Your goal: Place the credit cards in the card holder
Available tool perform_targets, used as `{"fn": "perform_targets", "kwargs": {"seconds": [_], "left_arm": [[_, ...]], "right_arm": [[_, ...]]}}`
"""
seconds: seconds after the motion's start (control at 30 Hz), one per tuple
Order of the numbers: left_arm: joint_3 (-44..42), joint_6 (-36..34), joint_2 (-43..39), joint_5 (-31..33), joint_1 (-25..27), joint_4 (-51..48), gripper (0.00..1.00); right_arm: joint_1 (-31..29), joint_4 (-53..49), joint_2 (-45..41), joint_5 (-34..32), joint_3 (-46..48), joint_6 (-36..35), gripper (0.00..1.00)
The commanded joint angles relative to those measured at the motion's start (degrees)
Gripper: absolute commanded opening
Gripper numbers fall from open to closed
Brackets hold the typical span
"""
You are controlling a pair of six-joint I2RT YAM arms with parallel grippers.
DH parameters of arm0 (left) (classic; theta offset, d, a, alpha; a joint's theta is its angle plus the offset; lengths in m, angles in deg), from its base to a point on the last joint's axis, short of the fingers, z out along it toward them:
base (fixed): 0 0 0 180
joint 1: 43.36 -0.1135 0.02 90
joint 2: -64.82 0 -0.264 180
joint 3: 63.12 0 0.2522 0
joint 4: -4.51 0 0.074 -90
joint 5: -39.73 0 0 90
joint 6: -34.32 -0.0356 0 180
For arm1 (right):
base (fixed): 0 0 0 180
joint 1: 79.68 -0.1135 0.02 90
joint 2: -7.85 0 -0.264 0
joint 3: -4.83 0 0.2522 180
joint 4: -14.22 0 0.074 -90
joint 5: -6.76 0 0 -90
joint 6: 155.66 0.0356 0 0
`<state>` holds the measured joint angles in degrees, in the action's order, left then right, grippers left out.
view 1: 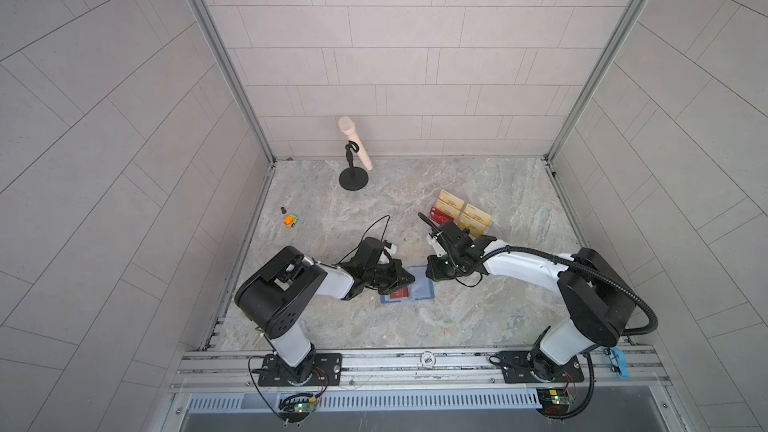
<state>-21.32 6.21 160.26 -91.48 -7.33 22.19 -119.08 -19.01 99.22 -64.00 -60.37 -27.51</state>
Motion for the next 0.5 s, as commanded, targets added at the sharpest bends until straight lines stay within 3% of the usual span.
{"fn": "perform_targets", "kwargs": {"seconds": [0.0,0.47], "left_arm": [[-0.44,-1.71,-1.63,-0.88,0.27,1.18,0.0],[-2.45,-1.61,-1.62,-1.77,0.27,4.79,0.0]], "right_arm": [[0.29,-0.08,-0.93,-0.48,0.97,1.31,0.21],[0.26,-0.05,0.74,0.86,1.34,1.39,0.18]]}}
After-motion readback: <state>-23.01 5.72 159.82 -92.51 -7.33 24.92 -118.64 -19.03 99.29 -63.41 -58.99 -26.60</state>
